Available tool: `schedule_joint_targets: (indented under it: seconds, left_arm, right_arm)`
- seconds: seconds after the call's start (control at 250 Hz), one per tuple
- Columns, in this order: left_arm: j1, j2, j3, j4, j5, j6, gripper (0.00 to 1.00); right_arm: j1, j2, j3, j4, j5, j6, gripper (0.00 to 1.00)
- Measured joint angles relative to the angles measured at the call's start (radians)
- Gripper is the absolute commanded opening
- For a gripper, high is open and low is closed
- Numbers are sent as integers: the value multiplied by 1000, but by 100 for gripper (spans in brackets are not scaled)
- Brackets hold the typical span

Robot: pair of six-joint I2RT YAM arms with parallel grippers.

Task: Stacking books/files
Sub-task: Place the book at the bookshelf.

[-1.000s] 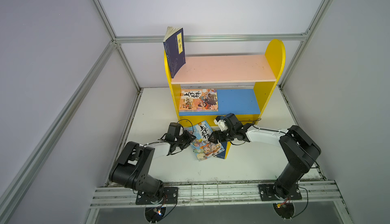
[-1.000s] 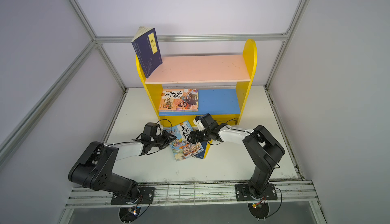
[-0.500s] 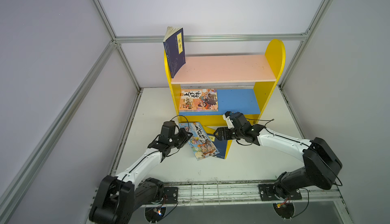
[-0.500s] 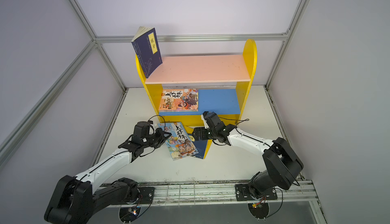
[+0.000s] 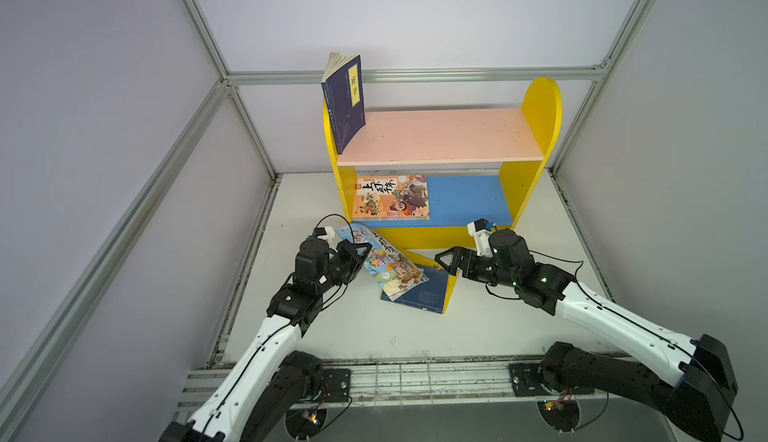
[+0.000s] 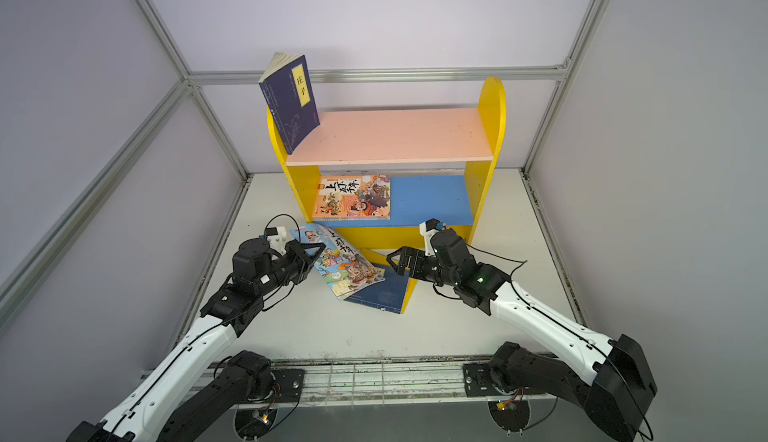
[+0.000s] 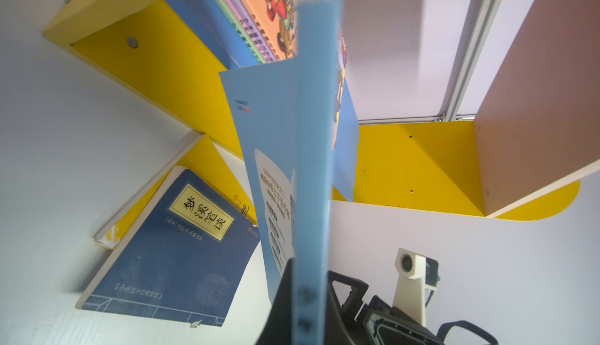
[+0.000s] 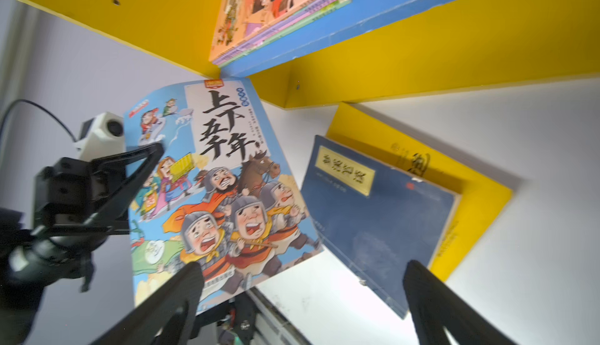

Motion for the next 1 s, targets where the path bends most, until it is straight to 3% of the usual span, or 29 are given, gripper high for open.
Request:
schedule_joint_targets:
  seconds: [0.188,0.404,0.576,1.0]
  left_arm:
    - [-8,-27,3,47,-51,-62,0]
    - [-19,-46,0,122,-121,-106,0]
    - [-35,-38,1,176,-158,-125,0]
    - [-71,-12,18,248,-198,-134,0]
  right_arm:
    - [103,-77,-15,138,43,187,99]
    - [147,-108,-47,245,89,313,100]
    - [214,-18,-81,386,90,414,100]
    - [328,162,-5,618,113,482,97]
